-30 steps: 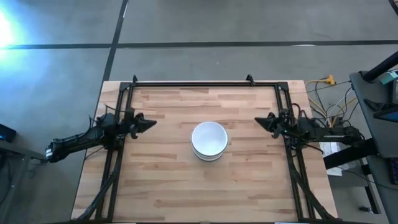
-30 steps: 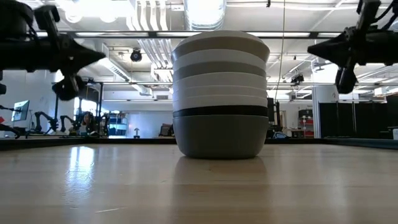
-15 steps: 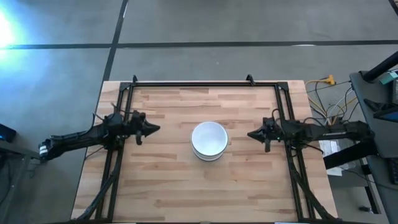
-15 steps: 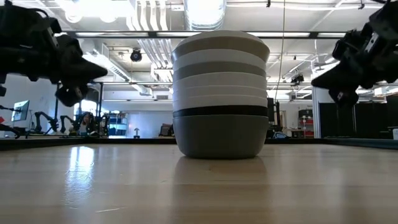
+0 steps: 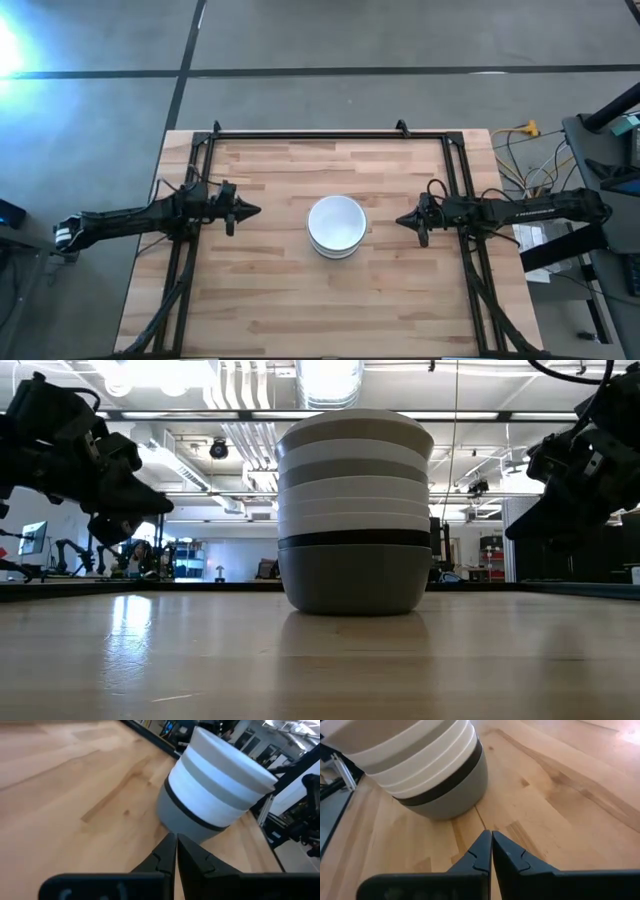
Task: Nest bowls inside each other
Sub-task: Return to Home Position
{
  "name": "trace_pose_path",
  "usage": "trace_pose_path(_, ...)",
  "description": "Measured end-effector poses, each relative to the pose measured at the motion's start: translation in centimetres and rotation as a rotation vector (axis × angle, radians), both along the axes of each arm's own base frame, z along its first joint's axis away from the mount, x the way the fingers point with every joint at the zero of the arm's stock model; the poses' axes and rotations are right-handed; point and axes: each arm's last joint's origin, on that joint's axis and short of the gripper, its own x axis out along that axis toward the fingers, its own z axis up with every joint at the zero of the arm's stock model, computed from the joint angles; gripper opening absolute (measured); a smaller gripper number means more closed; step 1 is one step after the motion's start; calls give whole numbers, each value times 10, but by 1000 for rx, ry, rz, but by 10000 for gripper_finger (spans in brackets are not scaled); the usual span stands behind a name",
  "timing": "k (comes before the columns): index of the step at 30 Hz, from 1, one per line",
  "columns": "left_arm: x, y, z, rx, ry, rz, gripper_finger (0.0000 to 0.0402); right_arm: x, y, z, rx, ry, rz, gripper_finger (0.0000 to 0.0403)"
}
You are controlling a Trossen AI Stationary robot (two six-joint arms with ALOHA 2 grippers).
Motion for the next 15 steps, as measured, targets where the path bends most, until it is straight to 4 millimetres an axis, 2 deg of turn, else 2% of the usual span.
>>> trace_pose_path(15,2,0,-5,-15,47,0,0,0,0,0,0,3,-1,9)
